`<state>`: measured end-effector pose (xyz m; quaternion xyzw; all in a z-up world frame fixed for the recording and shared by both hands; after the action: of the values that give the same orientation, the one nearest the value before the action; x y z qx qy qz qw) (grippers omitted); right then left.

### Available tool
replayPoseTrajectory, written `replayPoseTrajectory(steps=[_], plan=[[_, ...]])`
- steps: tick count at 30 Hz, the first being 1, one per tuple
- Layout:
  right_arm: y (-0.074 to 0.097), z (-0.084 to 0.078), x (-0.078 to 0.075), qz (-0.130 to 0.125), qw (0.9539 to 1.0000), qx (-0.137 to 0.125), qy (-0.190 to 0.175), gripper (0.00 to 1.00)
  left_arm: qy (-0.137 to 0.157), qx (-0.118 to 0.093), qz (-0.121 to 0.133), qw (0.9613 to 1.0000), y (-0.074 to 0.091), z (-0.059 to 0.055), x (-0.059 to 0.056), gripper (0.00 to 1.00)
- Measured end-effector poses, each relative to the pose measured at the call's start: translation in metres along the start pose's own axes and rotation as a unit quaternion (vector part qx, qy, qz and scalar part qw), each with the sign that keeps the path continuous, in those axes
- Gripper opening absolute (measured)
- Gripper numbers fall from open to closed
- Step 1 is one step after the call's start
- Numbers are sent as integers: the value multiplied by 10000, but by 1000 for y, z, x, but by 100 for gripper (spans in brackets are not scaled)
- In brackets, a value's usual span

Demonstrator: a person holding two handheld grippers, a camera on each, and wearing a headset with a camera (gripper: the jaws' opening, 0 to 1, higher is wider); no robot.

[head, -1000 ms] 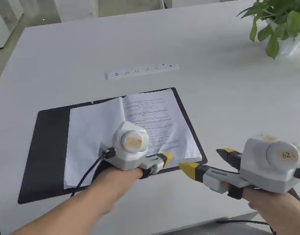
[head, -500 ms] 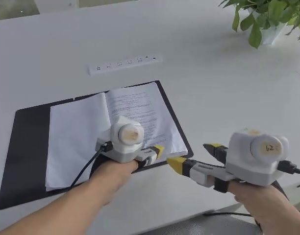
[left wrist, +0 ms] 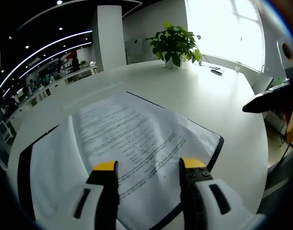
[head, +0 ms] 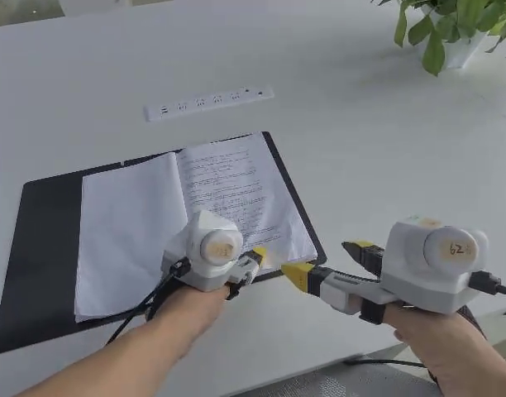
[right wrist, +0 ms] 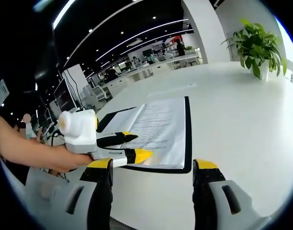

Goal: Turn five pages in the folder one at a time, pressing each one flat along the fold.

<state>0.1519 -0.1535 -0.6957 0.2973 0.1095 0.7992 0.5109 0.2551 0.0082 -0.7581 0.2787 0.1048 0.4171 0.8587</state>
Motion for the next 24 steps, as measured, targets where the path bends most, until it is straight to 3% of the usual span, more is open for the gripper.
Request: replayPoseTrajectory(steps=[2, 4, 5, 6, 8, 17, 19, 21, 24], plan=[[-1, 0, 0, 7, 10000, -10, -15, 66, -51, 2, -67, 10000, 0, 1, -1, 46], [-2, 0, 0, 21, 10000, -9, -34, 66, -161, -5, -158, 9997, 0, 1, -6, 27], [-2, 0, 0, 24, 10000, -5, -34, 66, -376, -35, -6, 9993, 0, 1, -4, 15], [-2, 0, 0, 28, 10000, 15, -29, 66, -424, -51, -57, 9991, 0, 0, -6, 13], [-2, 1, 1, 35, 10000, -5, -37, 66, -222, -139, -62, 9996, 1, -2, -4, 13], [-4, -1, 0, 45, 9999, 20, -122, 66, -372, -131, -97, 9992, 0, -2, -3, 12], [-6, -1, -1, 52, 9999, 46, -136, 65, -460, -108, 4, 9989, -1, -1, 1, 8], [-7, -2, -1, 57, 9999, 55, -139, 65, -438, -102, -71, 9990, -1, -1, 0, 8], [-10, -2, -2, 81, 9998, 63, -149, 64, -139, -121, -7, 9998, -1, -1, 3, 5]])
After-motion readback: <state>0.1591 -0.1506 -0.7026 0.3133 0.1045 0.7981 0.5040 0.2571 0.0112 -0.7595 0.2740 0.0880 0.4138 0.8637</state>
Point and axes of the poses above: the centre of the closed fingertips' face, and the gripper's own axes: y roughly backward along the fingers, x roughly to its left, z roughly out of its top, the point moved 9 cm from there along y, roughly backward along the fingers, and after that the axes turned 2 degrees about z, right-handed, at the moved point
